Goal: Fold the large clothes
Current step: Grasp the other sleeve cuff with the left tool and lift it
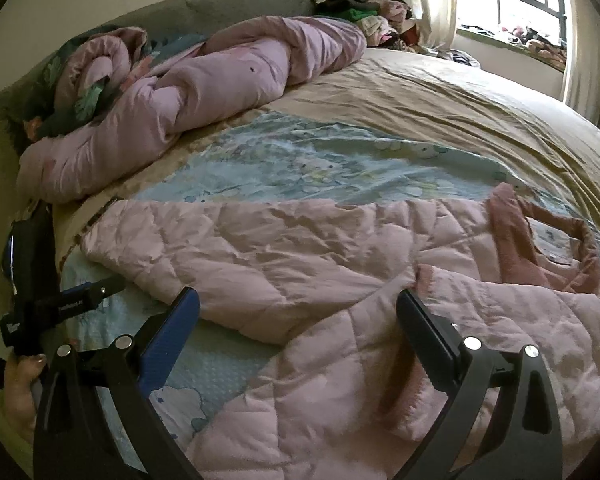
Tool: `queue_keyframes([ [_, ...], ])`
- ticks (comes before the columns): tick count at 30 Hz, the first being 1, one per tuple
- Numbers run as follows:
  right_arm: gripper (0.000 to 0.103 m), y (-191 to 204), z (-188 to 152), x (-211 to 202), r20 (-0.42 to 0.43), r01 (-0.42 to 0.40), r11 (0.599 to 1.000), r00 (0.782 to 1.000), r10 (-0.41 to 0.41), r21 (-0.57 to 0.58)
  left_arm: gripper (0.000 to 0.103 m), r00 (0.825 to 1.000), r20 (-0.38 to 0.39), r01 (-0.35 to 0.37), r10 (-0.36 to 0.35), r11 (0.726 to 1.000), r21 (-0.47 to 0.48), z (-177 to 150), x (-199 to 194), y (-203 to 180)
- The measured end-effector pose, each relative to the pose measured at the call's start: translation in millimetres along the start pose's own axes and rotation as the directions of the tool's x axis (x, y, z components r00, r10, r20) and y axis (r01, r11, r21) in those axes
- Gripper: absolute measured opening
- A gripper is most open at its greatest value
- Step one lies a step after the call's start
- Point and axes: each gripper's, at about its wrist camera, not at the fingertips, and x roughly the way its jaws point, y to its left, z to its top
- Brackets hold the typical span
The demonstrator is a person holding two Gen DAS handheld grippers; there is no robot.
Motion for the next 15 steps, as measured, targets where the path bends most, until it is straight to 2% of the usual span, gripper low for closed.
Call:
queue_keyframes([
  [8, 0.098, 15.4, 1.9, 25.4, -0.036, -0.014, 1.000, 0.999, 0.013, -0.027, 0.094, 1.000, 0.000, 0.004, -0.004, 0.995, -0.100, 11.5, 18.0, 30.6],
  [15, 0.098, 20.0, -2.3, 42.5, -0.061, -0.016, 0.999, 0.998, 0.013, -0.040, 0.094, 0.999, 0.004, 0.043, -0.043, 0.976, -0.215, 25.2, 40.1, 58.6],
])
